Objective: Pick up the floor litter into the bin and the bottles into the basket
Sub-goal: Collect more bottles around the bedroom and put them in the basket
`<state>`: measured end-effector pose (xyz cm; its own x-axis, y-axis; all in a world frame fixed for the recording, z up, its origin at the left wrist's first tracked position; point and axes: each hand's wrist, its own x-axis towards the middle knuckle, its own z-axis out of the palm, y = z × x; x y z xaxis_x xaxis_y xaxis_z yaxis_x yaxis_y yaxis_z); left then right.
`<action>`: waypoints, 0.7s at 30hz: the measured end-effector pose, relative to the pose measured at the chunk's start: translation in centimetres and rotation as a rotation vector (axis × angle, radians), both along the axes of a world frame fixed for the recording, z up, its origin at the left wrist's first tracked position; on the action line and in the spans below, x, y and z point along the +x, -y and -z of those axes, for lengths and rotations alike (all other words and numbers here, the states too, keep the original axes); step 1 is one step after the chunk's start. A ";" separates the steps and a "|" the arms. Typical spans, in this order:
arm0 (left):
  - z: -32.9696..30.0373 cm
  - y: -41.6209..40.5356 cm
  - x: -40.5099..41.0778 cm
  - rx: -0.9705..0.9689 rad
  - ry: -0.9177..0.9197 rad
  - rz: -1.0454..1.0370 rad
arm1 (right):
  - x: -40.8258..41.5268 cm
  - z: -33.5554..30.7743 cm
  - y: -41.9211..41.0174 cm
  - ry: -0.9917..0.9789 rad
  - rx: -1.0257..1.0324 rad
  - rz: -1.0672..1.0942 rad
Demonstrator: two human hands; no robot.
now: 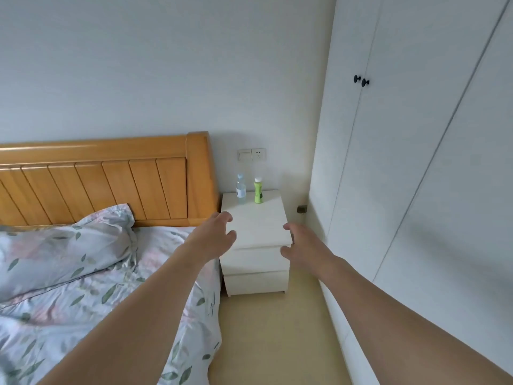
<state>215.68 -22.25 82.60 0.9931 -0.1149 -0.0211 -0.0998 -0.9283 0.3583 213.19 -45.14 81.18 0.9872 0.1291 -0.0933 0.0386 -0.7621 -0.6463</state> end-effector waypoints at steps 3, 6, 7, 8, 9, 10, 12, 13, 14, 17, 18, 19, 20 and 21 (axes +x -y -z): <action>-1.1 1.0 8.0 0.022 -0.009 -0.030 | 8.3 -0.9 2.0 0.002 0.016 -0.009; -1.8 1.9 14.2 0.003 -0.004 -0.053 | 14.9 -1.9 2.7 0.019 0.004 -0.026; -1.8 2.3 16.2 0.004 -0.014 -0.051 | 17.0 -2.0 2.9 0.021 -0.004 -0.040; -1.8 2.6 18.1 0.010 -0.024 -0.051 | 19.0 -2.2 2.9 0.017 -0.013 -0.052; -1.7 2.9 19.8 0.011 -0.036 -0.053 | 20.7 -2.2 3.0 0.009 -0.020 -0.062; -1.6 3.1 21.7 0.003 -0.044 -0.054 | 22.7 -2.2 3.1 0.005 -0.022 -0.069; -1.2 3.6 25.5 -0.013 -0.044 -0.052 | 26.5 -2.0 3.4 0.006 -0.029 -0.065; -1.0 3.7 27.3 -0.015 -0.046 -0.049 | 28.4 -1.8 3.5 0.004 -0.031 -0.055; -0.7 3.9 29.2 -0.016 -0.052 -0.046 | 30.4 -1.5 3.5 -0.001 -0.029 -0.050; 0.6 3.6 35.5 -0.026 -0.070 -0.038 | 36.6 -0.2 3.0 -0.025 -0.039 -0.049; 1.2 3.4 38.0 -0.029 -0.072 -0.035 | 39.0 0.3 2.7 -0.033 -0.044 -0.053; 1.8 3.1 40.2 -0.030 -0.074 -0.033 | 41.0 0.8 2.4 -0.036 -0.048 -0.057; 2.6 2.7 42.8 -0.029 -0.076 -0.034 | 43.5 1.4 2.0 -0.038 -0.054 -0.058; 3.4 2.2 45.4 -0.028 -0.085 -0.038 | 46.1 2.1 1.5 -0.045 -0.060 -0.058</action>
<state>261.13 -24.48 79.18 0.9916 -0.0791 -0.1026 -0.0331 -0.9203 0.3898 259.30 -46.65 79.03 0.9729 0.1788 -0.1463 0.0559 -0.7968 -0.6017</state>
